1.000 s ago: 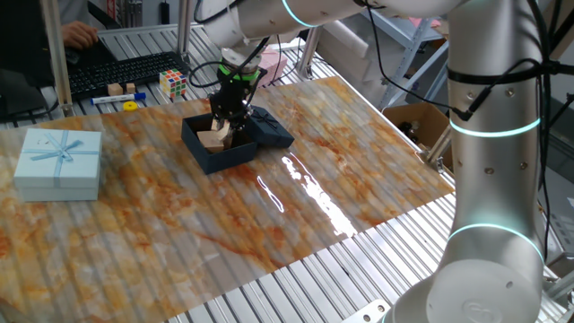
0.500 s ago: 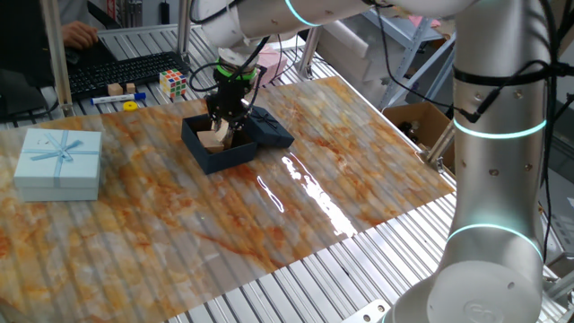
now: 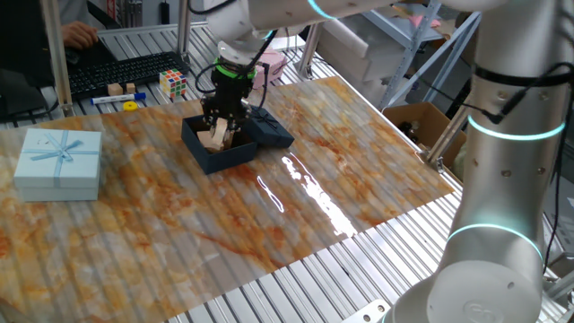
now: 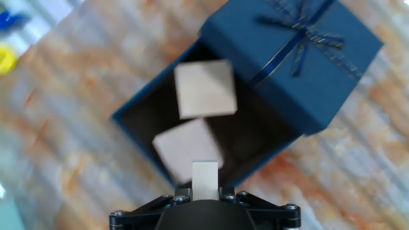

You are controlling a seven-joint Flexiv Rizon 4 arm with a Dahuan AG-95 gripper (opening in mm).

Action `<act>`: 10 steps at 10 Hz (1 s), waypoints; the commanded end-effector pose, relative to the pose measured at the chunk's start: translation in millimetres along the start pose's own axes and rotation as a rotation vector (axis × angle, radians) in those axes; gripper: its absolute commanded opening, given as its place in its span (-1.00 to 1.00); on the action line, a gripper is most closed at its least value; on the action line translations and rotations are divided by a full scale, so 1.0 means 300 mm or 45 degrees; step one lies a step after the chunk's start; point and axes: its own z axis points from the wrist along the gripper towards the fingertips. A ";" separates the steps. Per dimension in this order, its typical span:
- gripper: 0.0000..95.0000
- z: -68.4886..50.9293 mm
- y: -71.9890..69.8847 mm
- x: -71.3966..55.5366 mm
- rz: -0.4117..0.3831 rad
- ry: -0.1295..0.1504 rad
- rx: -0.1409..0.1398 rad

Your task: Take everything out of the gift box

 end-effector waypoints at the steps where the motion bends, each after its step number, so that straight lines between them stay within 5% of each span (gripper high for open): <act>1: -1.00 0.015 0.046 0.102 -0.156 -0.023 0.004; 4: -1.00 0.066 0.084 0.120 -0.201 -0.033 0.020; 10: -1.00 0.069 0.089 0.118 -0.347 -0.077 0.118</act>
